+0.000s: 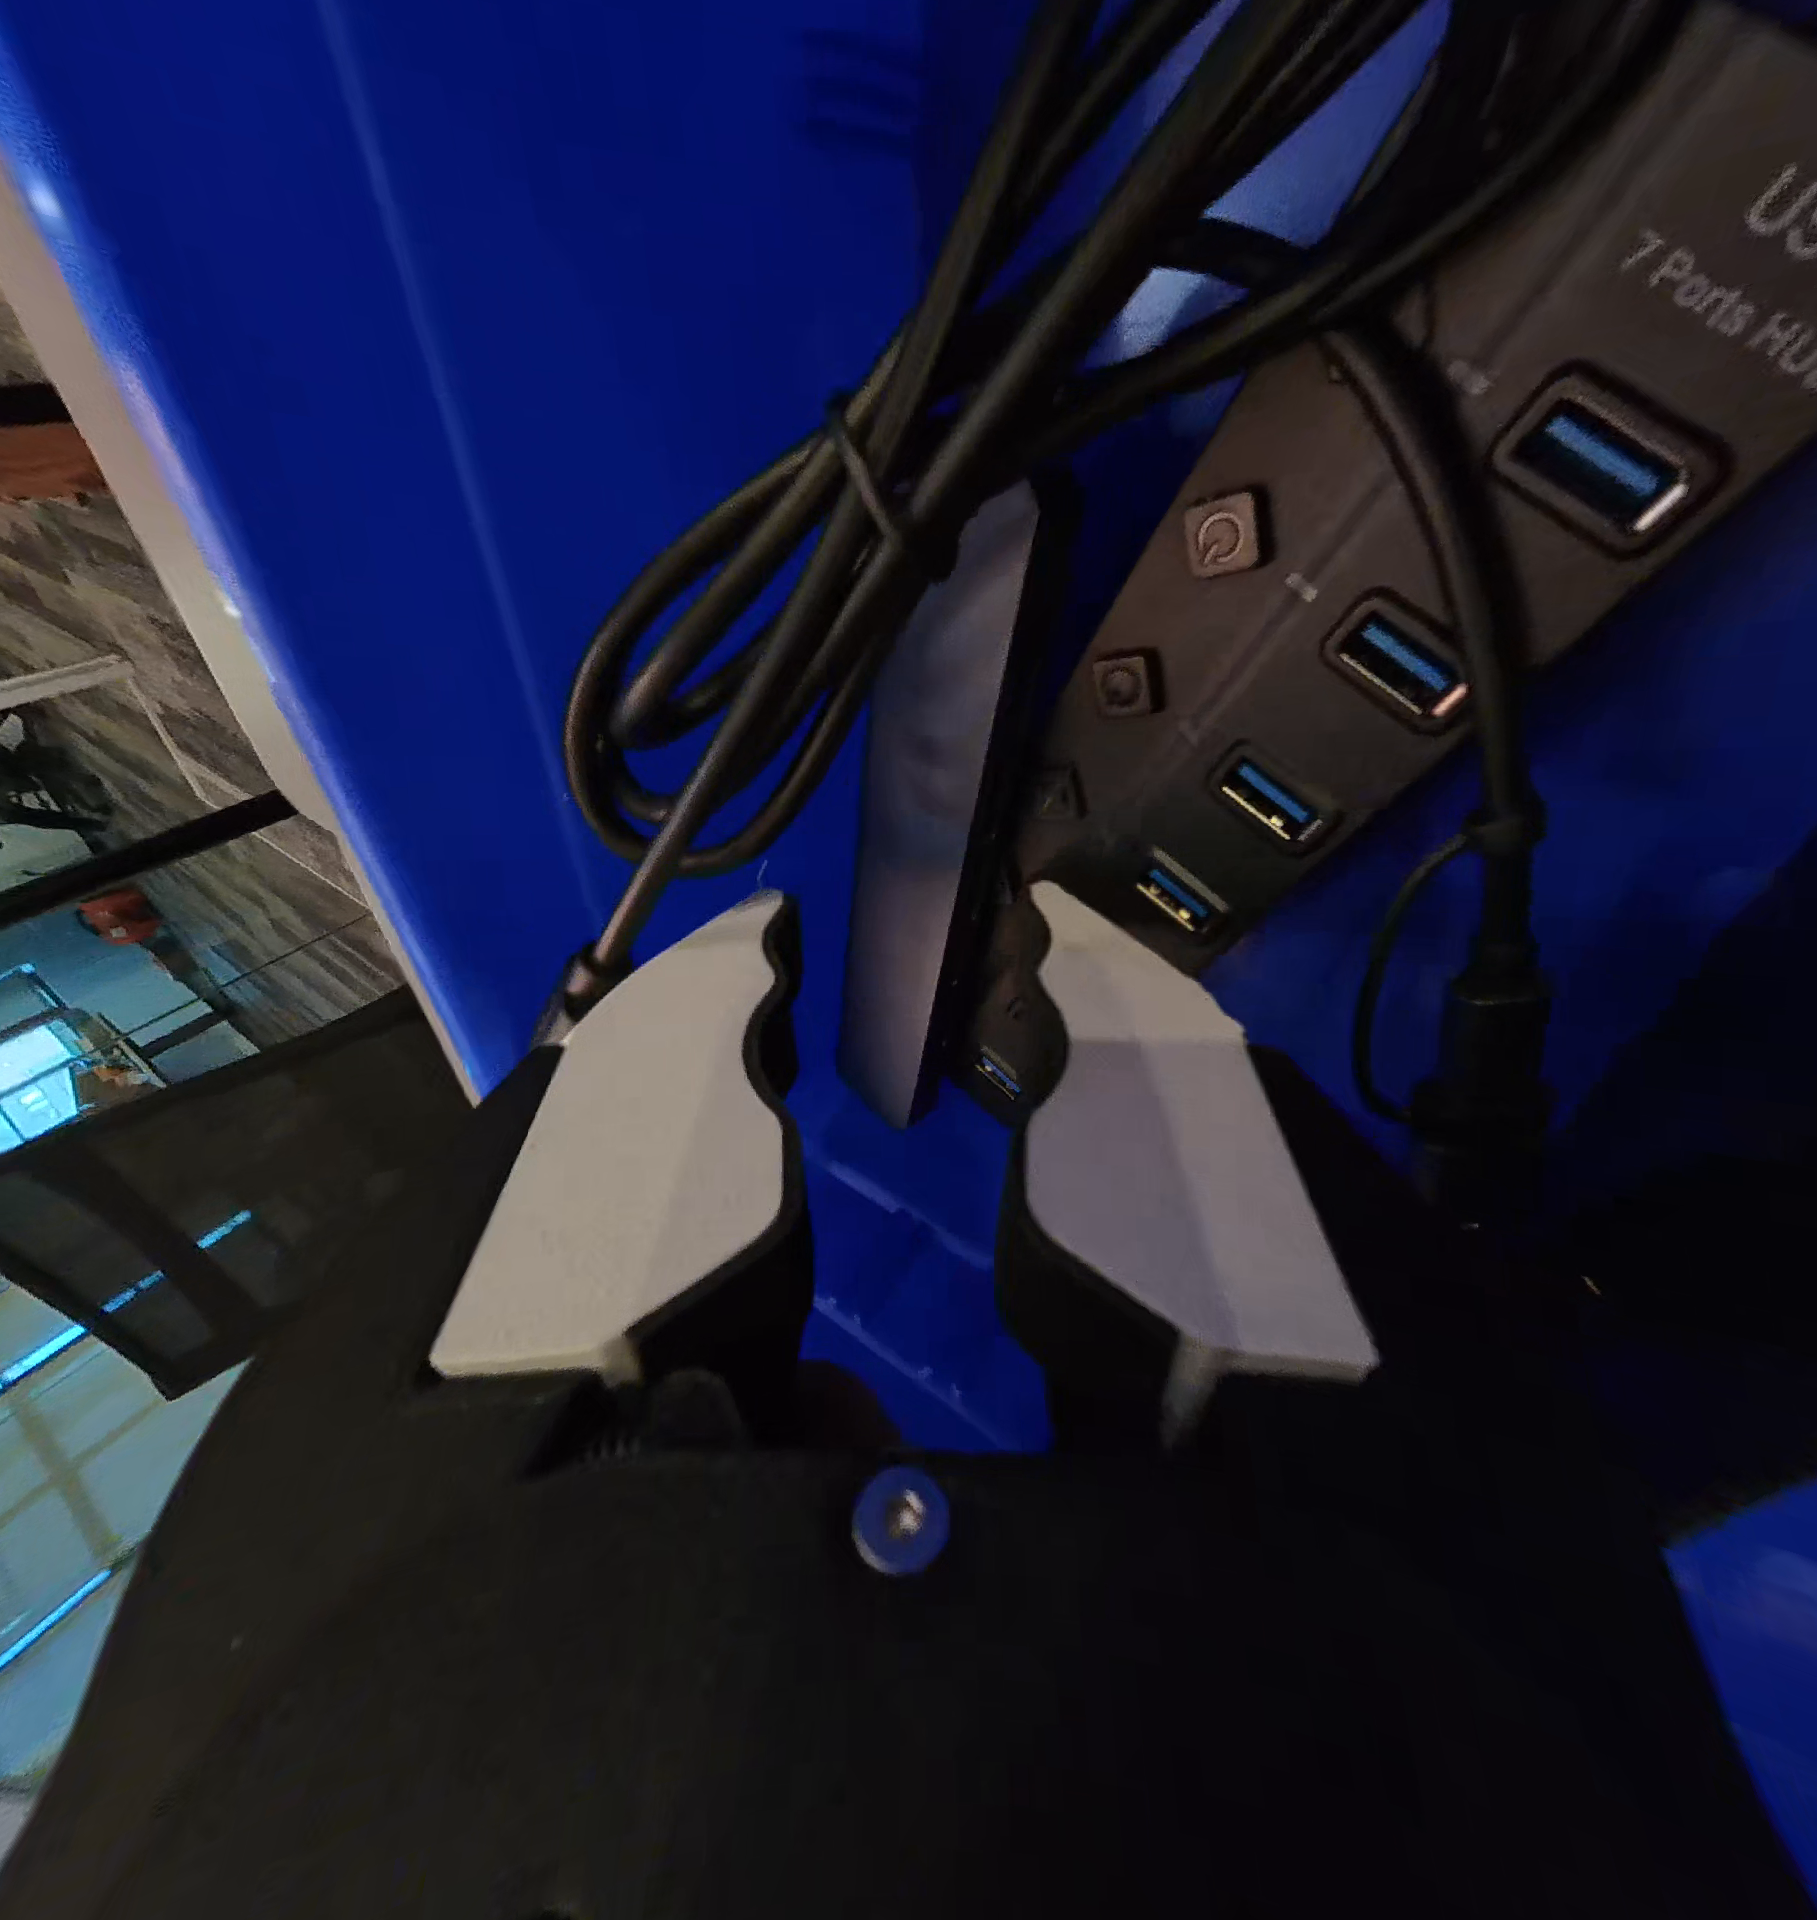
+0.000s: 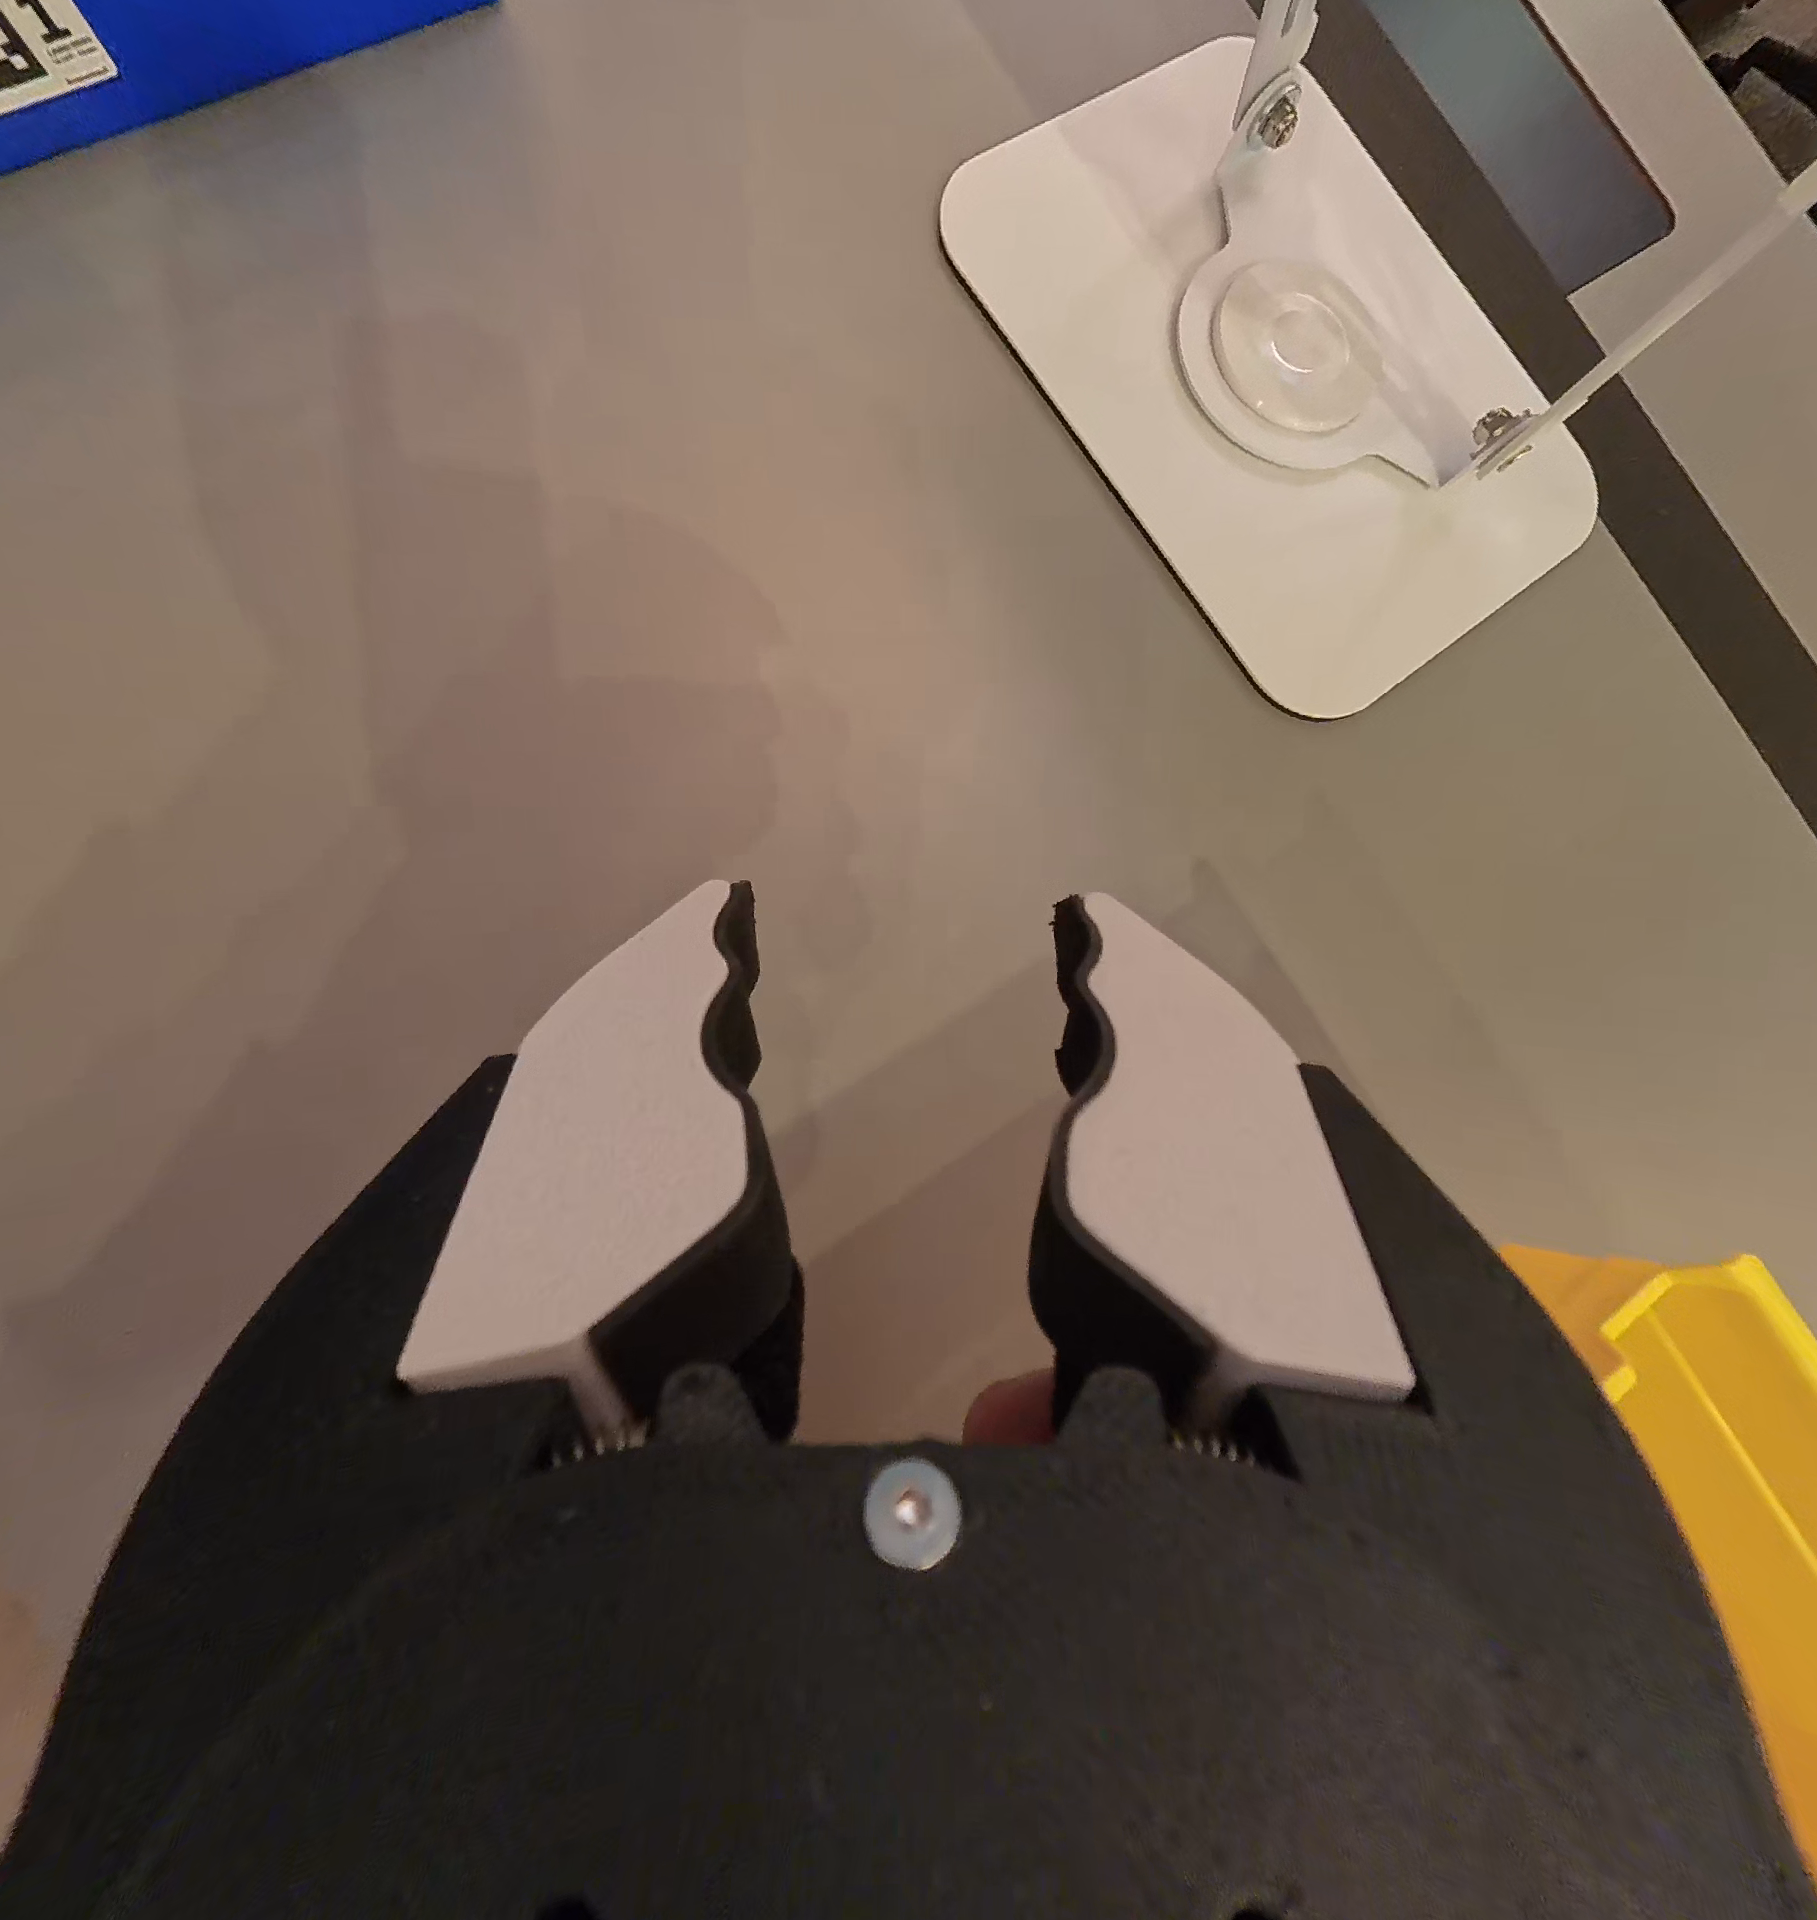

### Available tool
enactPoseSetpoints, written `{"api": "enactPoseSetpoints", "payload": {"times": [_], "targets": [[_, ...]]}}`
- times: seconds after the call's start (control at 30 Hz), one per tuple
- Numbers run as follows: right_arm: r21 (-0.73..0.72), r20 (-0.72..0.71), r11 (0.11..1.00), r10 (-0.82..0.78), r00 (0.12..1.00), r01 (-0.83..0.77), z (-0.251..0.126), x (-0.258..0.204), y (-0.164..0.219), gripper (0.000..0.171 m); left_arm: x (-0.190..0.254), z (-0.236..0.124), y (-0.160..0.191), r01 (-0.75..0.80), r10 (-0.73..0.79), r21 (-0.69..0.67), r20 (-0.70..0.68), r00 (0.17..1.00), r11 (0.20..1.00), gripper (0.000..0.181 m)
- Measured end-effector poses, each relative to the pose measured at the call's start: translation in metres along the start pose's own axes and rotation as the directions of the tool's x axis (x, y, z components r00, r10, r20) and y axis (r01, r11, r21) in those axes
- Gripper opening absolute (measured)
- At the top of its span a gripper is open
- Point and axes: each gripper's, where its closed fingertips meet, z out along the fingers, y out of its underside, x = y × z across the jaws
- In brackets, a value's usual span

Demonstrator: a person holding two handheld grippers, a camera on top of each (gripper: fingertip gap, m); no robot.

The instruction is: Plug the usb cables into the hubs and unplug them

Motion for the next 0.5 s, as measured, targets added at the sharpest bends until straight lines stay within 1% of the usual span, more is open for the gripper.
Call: {"api": "enactPoseSetpoints", "payload": {"times": [0.1, 0.23, 0.33, 0.37, 0.43, 0.5], "targets": [[-0.004, 0.003, 1.0, 0.002, 1.0, -0.002, 0.0015, 0.0003, 0.0014, 0.056, 0.0016, 0.0024, -0.0015, -0.028, 0.027, -0.028, -0.023, 0.999, 0.999, 0.035], [-0.005, 0.006, 1.0, -0.002, 1.0, 0.002, 0.0023, -0.0009, 0.0009, 0.056, 0.0053, 0.0059, -0.0016, -0.042, 0.039, -0.066, -0.052, 0.998, 0.997, 0.019], [-0.001, 0.003, 1.0, -0.005, 1.0, 0.005, 0.0006, -0.0009, -0.0002, 0.056, 0.001, 0.009, -0.001, -0.026, 0.025, -0.073, -0.017, 1.0, 0.997, 0.016], [0.001, 0.002, 1.0, -0.004, 1.0, 0.004, -0.0004, -0.0005, -0.0005, 0.056, -0.0005, 0.0084, -0.0016, -0.046, 0.046, -0.065, 0.003, 0.999, 0.997, 0.012], [0.007, -0.001, 1.0, 0.0, 1.0, 0.0, -0.0022, 0.0009, -0.0008, 0.055, -0.0021, 0.0073, -0.0015, -0.021, 0.023, -0.058, 0.02, 1.0, 0.998, 0.006], [0.01, -0.002, 1.0, 0.005, 1.0, -0.005, -0.0031, 0.0021, -0.0008, 0.055, -0.0022, 0.0074, -0.0016, -0.01, 0.012, -0.053, 0.028, 1.0, 0.999, 0.006]]}}
